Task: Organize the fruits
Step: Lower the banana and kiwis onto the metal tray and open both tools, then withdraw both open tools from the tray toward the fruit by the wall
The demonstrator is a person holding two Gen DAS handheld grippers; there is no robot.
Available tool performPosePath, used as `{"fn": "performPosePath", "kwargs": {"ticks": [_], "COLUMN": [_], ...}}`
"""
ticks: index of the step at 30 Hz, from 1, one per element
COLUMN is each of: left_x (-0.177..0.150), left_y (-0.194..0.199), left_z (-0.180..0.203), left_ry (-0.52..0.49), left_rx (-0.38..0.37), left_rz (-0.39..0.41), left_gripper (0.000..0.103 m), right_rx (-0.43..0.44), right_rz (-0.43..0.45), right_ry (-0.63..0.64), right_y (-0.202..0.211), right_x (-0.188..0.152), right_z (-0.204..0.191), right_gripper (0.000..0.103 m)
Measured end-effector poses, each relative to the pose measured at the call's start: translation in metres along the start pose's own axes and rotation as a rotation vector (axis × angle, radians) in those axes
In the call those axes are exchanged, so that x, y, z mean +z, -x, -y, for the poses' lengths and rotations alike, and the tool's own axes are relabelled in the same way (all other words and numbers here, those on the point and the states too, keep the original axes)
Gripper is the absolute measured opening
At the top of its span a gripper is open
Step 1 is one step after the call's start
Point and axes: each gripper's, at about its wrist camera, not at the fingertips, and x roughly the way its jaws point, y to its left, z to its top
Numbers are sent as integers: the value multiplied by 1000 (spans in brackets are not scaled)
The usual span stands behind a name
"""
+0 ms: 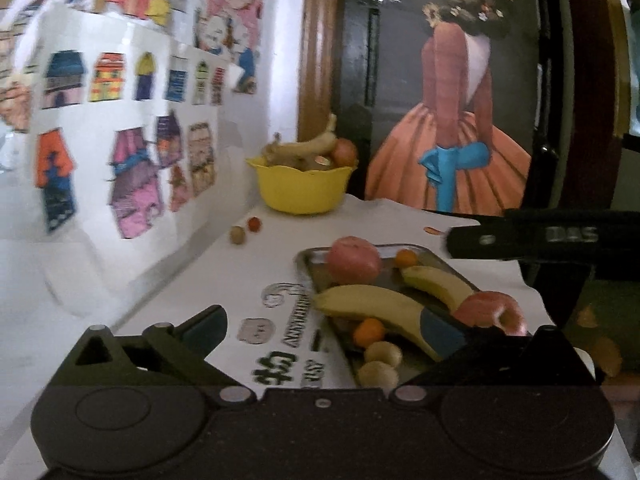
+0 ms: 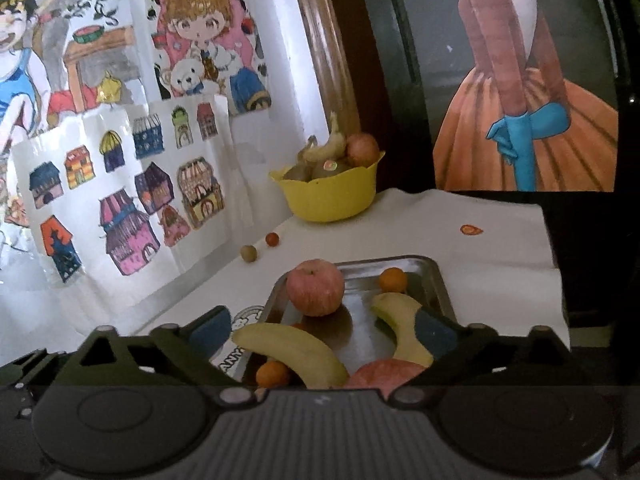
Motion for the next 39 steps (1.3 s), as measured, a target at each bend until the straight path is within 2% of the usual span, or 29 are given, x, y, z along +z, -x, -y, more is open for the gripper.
{"fn": "performPosePath", "kwargs": {"ticks": [8, 16, 22, 29, 39], "left_x": [-3, -8, -17, -21, -18], "left_y": [22, 36, 42, 45, 36], "left_z": [-40, -80, -107, -126, -137], "left_ry": [33, 39, 48, 52, 79], "left_rx": [86, 170, 221, 226, 213], "left_rz": [0, -16, -45, -52, -47], "left_gripper": [102, 102, 102, 102, 102], "right_rx": [-36, -36, -20, -12, -47], "right_rz": [-1, -81, -170, -209, -218], "right_ry": [-4, 15, 45, 61, 32], "right_y": [30, 42, 35, 20, 2], "right_x": [-6, -29, -51, -59, -56], "right_z": [-20, -55, -84, -113, -127], "right_gripper": [103, 103, 103, 103, 103]}}
